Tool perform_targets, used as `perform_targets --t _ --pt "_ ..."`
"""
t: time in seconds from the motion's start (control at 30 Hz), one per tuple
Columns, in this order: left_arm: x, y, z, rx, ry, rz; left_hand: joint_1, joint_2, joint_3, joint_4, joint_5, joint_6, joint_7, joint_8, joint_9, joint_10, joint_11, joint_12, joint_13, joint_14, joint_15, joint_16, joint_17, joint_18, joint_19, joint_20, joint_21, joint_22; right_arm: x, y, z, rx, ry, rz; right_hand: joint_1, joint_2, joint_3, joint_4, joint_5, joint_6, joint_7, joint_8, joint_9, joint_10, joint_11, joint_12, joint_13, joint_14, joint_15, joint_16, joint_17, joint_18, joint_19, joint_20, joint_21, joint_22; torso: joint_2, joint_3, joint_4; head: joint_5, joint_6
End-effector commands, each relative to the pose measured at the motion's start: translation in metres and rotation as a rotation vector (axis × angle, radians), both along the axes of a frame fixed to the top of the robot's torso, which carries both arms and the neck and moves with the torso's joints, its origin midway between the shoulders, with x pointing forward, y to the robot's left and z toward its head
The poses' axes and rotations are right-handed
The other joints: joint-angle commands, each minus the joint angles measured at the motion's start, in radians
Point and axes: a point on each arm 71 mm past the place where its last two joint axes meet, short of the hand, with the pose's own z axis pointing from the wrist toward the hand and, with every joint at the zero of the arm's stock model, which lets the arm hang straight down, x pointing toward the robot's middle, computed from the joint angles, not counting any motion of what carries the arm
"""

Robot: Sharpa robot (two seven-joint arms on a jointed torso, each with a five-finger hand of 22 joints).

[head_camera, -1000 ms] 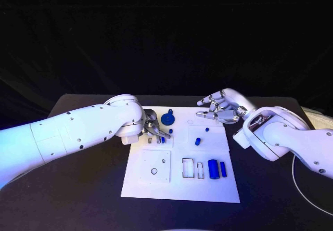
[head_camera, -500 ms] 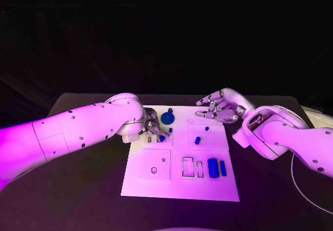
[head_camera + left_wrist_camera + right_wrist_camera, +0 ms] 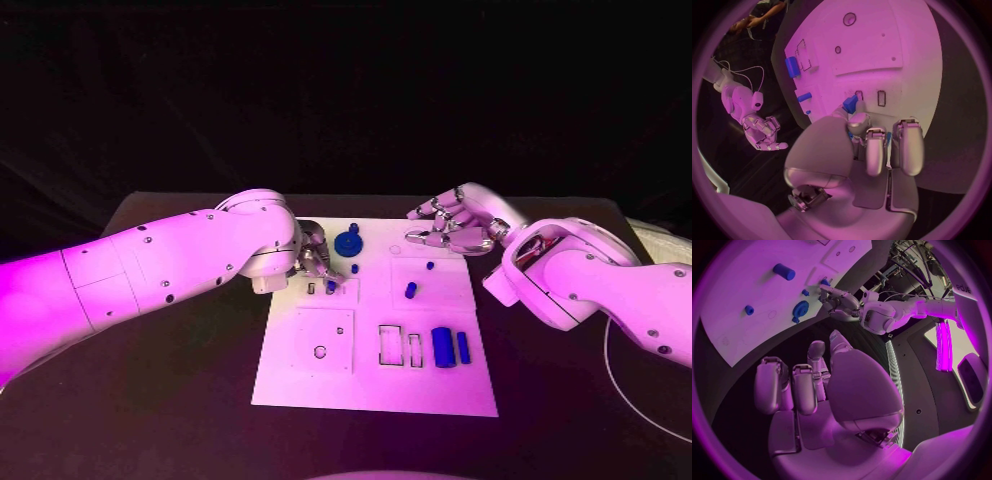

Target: Assemble the parts on the task board

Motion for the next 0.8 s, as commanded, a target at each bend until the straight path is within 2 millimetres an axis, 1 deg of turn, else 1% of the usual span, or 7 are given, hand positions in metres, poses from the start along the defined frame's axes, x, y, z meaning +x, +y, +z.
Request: perform_targets --t 0.03,0.07,0.1,0.23,0.47,0.57,0.8 --pt "-0.0029 0.0026 -0.0039 0.038 0.032 0.015 -0.041 -0.035 0.240 -0.181 -0.008 0.008 0.004 0.014 0.040 0.004 -0.003 -0.002 -0.006 0.105 0.006 0.003 0.263 -0.011 0.010 0.008 0.000 0.063 -0.0003 0.0012 -0.0015 -0.010 0.012 0.012 -0.006 0.003 -0.007 0.001 0.004 0.009 0.001 0.003 0.001 -0.007 0.000 -0.003 -0.001 0.058 -0.006 -0.005 0.073 0.006 -0.002 -0.002 -0.003 0.000 0.000 0.0002 -0.0002 0.001 0.000" --pt "-0.0033 0.0025 -0.0039 0.037 0.034 0.013 -0.059 -0.049 0.275 -0.191 -0.009 0.006 0.005 0.018 0.047 0.006 -0.003 -0.002 -0.006 0.105 0.007 0.003 0.263 -0.010 0.010 0.008 0.000 0.063 -0.0003 0.0012 -0.0016 -0.011 0.012 0.012 -0.006 0.003 -0.007 0.001 0.004 0.009 0.001 0.003 0.001 -0.007 0.000 -0.003 -0.001 0.058 -0.006 -0.005 0.073 0.006 -0.002 -0.002 -0.003 0.000 0.001 -0.0001 -0.0001 0.001 -0.001" --pt "-0.0037 0.0025 -0.0039 0.037 0.035 0.012 -0.072 -0.055 0.300 -0.199 -0.009 0.006 0.005 0.021 0.052 0.006 -0.003 -0.003 -0.007 0.105 0.006 0.003 0.263 -0.011 0.010 0.010 0.000 0.063 -0.0003 0.0011 -0.0017 -0.011 0.013 0.012 -0.006 0.003 -0.007 0.001 0.004 0.009 0.001 0.003 0.001 -0.007 0.000 -0.003 -0.001 0.058 -0.006 -0.005 0.073 0.006 -0.002 -0.002 -0.003 0.000 0.001 -0.0001 0.0001 0.001 -0.001" --pt "-0.0050 0.0029 -0.0037 0.033 0.037 0.009 -0.109 -0.072 0.355 -0.224 -0.010 0.004 0.007 0.027 0.067 0.008 -0.004 -0.005 -0.009 0.105 0.007 0.003 0.263 -0.010 0.010 0.009 0.000 0.065 -0.0004 0.0011 -0.0019 -0.011 0.013 0.012 -0.006 0.003 -0.007 0.001 0.004 0.010 0.001 0.003 0.001 -0.006 -0.001 -0.003 -0.001 0.058 -0.006 -0.005 0.072 0.006 -0.002 -0.002 -0.003 0.000 0.001 -0.0004 -0.0004 0.001 -0.002" --pt "-0.0054 0.0071 -0.0038 0.034 0.040 0.013 -0.127 -0.081 0.383 -0.245 -0.007 0.001 0.008 0.030 0.075 0.005 -0.004 -0.013 -0.016 0.105 0.008 0.003 0.263 -0.010 0.009 0.009 -0.001 0.065 -0.0006 0.0010 -0.0021 -0.011 0.014 0.013 -0.006 0.003 -0.008 0.002 0.005 0.010 0.001 0.003 0.001 -0.007 -0.001 -0.004 -0.002 0.058 -0.006 -0.005 0.072 0.006 -0.002 -0.002 -0.003 0.000 0.000 0.0001 0.0006 0.002 -0.005" --pt "-0.0050 0.0089 -0.0037 0.032 0.037 0.020 -0.131 -0.085 0.392 -0.254 -0.005 0.000 0.008 0.030 0.077 0.004 -0.003 -0.016 -0.019 0.105 0.008 0.003 0.263 -0.010 0.009 0.009 -0.001 0.065 -0.0006 0.0011 -0.0022 -0.011 0.014 0.014 -0.008 0.004 -0.009 0.003 0.006 0.011 0.001 0.003 0.001 -0.006 0.000 -0.003 -0.002 0.058 -0.006 -0.005 0.072 0.006 -0.002 -0.002 -0.003 0.000 0.001 -0.0007 0.0008 0.001 -0.005" --pt "-0.0036 0.0123 -0.0017 0.003 0.004 0.053 -0.139 -0.086 0.407 -0.266 -0.005 0.002 0.009 0.032 0.082 0.008 -0.003 -0.012 -0.015 0.105 0.009 0.003 0.263 -0.011 0.012 0.009 0.001 0.071 -0.0004 0.0020 -0.0026 -0.008 0.014 0.015 -0.012 0.005 -0.012 0.006 0.007 0.011 0.001 0.003 0.001 -0.006 0.000 -0.003 -0.003 0.058 -0.006 -0.006 0.071 0.006 -0.002 -0.002 -0.003 -0.001 0.000 -0.0001 -0.0001 0.002 -0.005"
